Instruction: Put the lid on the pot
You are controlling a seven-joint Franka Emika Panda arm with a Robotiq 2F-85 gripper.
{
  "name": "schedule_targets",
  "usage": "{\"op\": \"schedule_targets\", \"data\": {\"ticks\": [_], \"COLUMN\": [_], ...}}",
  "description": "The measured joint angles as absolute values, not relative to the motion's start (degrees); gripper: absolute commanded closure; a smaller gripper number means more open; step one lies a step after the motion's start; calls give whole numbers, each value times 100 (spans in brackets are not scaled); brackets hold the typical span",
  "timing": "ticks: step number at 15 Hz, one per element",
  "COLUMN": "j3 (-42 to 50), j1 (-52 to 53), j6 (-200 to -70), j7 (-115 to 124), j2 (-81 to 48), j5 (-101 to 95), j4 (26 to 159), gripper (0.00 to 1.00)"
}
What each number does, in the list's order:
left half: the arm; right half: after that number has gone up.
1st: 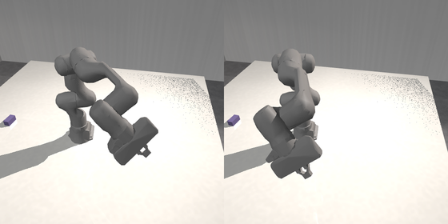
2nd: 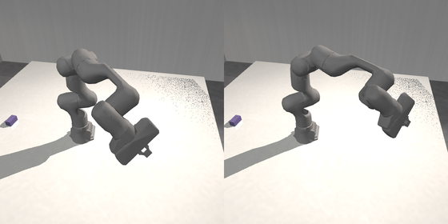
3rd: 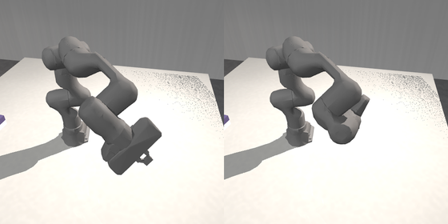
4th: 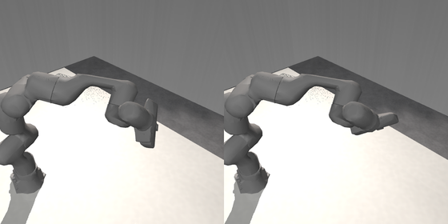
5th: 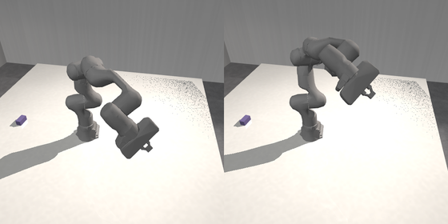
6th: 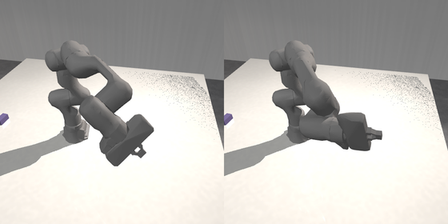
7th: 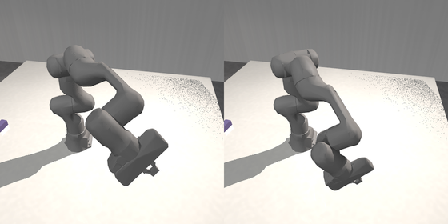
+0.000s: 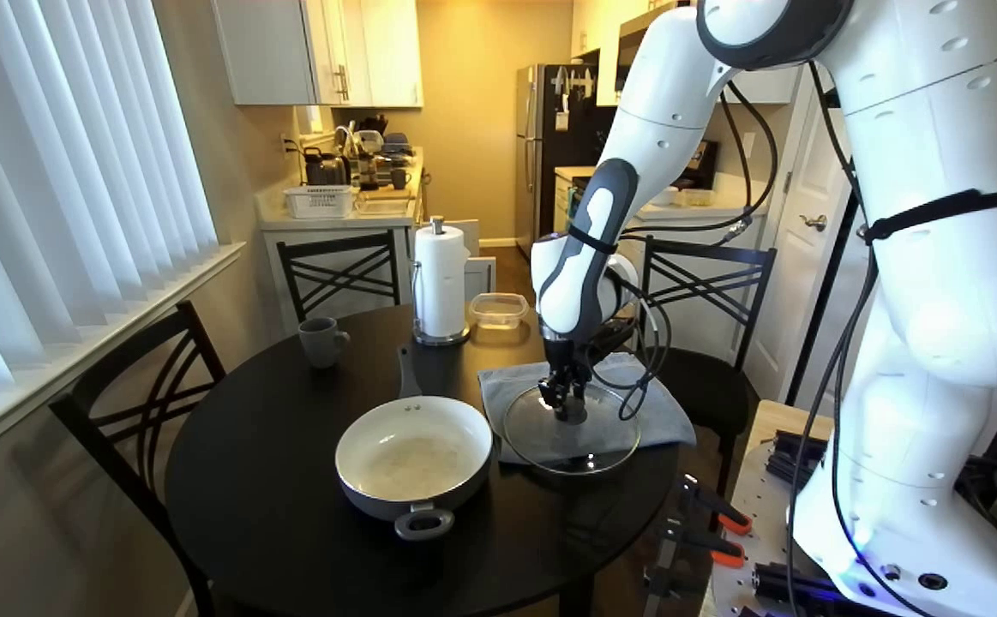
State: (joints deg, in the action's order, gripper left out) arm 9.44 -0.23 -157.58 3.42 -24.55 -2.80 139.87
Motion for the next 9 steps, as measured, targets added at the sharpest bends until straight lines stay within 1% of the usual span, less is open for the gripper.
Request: {"op": "schedule_targets", "data": {"ticks": [4,9], "j3": [1191,1233], "j1": [330,314], "j6": [-15578,-15075], "j7": [824,919], "j2": [-2037,-1589], "j5": [-690,-861], "j4": [14270,14311], "gripper": [67,67]}}
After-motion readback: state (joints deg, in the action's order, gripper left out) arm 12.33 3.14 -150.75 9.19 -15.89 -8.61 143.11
